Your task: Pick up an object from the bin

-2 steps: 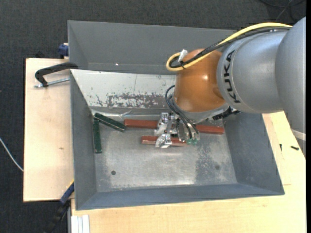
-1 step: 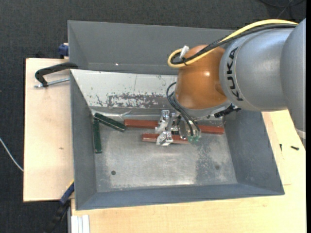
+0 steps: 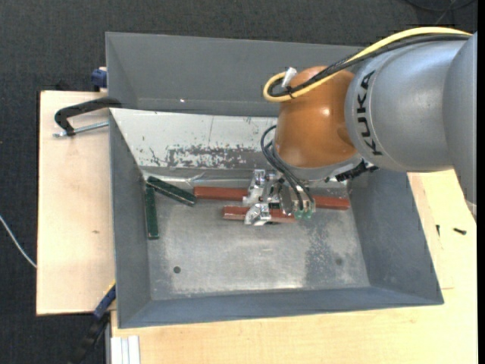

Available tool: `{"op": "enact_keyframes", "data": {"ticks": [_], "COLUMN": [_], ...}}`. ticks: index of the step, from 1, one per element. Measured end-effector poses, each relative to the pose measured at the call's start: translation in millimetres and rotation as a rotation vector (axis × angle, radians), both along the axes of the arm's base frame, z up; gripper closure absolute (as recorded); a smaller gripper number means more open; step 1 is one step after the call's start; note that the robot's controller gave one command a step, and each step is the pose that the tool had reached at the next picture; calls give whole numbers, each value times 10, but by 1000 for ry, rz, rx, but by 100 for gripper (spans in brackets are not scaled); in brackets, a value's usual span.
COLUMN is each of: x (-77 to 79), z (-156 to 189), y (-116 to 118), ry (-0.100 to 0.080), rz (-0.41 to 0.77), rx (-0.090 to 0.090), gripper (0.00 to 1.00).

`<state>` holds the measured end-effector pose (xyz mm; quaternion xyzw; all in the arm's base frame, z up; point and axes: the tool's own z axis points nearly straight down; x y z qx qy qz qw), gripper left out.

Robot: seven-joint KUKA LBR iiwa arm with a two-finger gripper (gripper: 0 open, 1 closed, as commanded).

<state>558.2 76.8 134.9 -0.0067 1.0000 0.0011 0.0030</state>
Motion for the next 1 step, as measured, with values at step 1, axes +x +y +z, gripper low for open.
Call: {"op": "enact_keyframes", "data": {"ticks": [1], "x": [-1], "z": [87], "y": [1], "ry": [0], "rz": [0], "rx": [0], "gripper": [100]}}
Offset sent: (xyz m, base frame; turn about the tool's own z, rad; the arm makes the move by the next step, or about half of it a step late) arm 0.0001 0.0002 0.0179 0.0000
